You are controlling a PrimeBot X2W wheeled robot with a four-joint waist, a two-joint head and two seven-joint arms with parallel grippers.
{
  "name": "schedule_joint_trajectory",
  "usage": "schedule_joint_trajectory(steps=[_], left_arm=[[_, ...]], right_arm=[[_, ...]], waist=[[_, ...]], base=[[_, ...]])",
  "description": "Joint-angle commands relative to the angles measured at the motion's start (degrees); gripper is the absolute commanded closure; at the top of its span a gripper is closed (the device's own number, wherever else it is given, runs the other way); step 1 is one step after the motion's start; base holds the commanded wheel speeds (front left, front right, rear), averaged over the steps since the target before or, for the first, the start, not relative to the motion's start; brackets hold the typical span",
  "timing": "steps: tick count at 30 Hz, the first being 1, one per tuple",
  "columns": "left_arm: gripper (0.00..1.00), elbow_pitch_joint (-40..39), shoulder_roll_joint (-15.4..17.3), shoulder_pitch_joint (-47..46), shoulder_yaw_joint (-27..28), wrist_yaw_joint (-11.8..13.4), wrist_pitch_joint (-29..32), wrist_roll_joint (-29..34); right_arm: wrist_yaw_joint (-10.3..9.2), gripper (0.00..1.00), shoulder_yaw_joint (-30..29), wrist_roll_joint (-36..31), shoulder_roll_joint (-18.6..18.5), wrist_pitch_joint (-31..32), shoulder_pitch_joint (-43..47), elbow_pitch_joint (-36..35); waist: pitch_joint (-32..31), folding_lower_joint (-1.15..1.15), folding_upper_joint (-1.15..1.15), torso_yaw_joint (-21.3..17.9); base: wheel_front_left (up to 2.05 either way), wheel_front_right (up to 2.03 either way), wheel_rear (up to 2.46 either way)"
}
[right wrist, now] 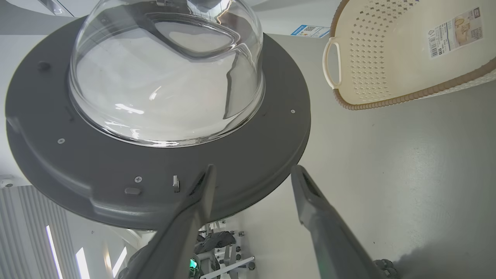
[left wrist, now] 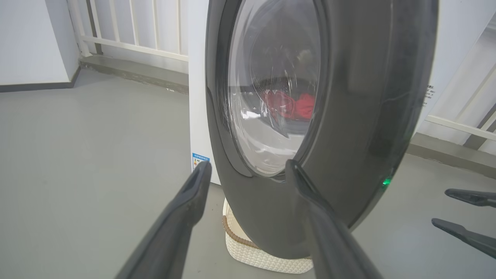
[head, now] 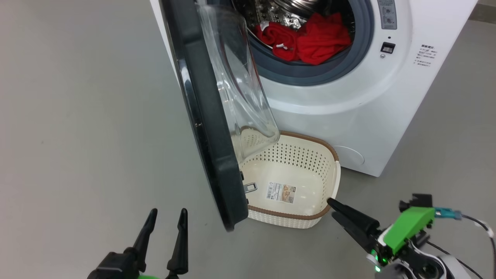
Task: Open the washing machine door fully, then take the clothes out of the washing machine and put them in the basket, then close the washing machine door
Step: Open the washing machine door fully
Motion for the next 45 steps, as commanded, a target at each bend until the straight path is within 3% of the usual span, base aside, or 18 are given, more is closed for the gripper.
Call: schedule_joint_trajectory(steps=[1,9,15,27,32,39,40,45], left_arm=[[0.00,-0.94,0.48,0.12,2.24,-0.53,-0.54,0.73],[0.00,-0.63,0.48,0.55,2.80,-0.81,-0.54,0.95],[0.00,-0.37,0.48,0.89,3.27,-1.01,-0.54,1.18],[0.00,0.01,0.48,1.11,3.40,-1.33,-0.54,1.46],[0.00,0.05,0.48,1.23,3.48,-1.32,-0.54,1.52],[0.00,-0.21,0.48,1.04,3.42,-1.26,-0.54,1.37],[0.00,-0.20,0.48,0.86,3.32,-1.26,-0.54,1.31],[0.00,-0.22,0.48,0.60,3.27,-1.19,-0.54,1.25]], right_arm=[[0.45,0.00,0.91,-1.85,-1.11,-1.81,0.66,-1.82],[0.45,0.00,1.88,-6.06,-3.13,-8.97,3.06,-1.25],[0.45,0.00,4.80,-11.10,-5.93,-18.06,3.52,-3.60],[0.45,0.00,21.76,-22.41,-15.66,-40.72,1.93,-2.93],[0.45,0.00,25.89,-26.05,-17.23,-44.80,0.17,-1.12],[0.45,0.00,17.45,-38.81,-14.75,-44.97,1.28,-3.11],[0.45,0.00,15.16,-43.08,-13.61,-44.98,2.41,-3.98],[0.45,0.00,11.09,-49.49,-11.28,-44.98,4.44,-5.71]], waist=[[-0.23,0.00,0.00,-0.42],[-0.72,0.00,0.00,-1.08],[-1.05,0.00,0.00,-1.48],[-1.64,0.00,0.00,-1.59],[-1.80,0.00,0.00,-1.69],[-1.36,0.00,0.00,-1.84],[-1.22,0.00,0.00,-1.78],[-1.15,0.00,0.00,-1.69]], base=[[0.00,0.00,0.00],[0.00,0.00,0.00],[0.00,0.00,0.00],[0.00,0.00,0.00],[0.00,0.00,0.00],[0.00,0.00,0.00],[0.00,0.00,0.00],[0.00,0.00,0.00]])
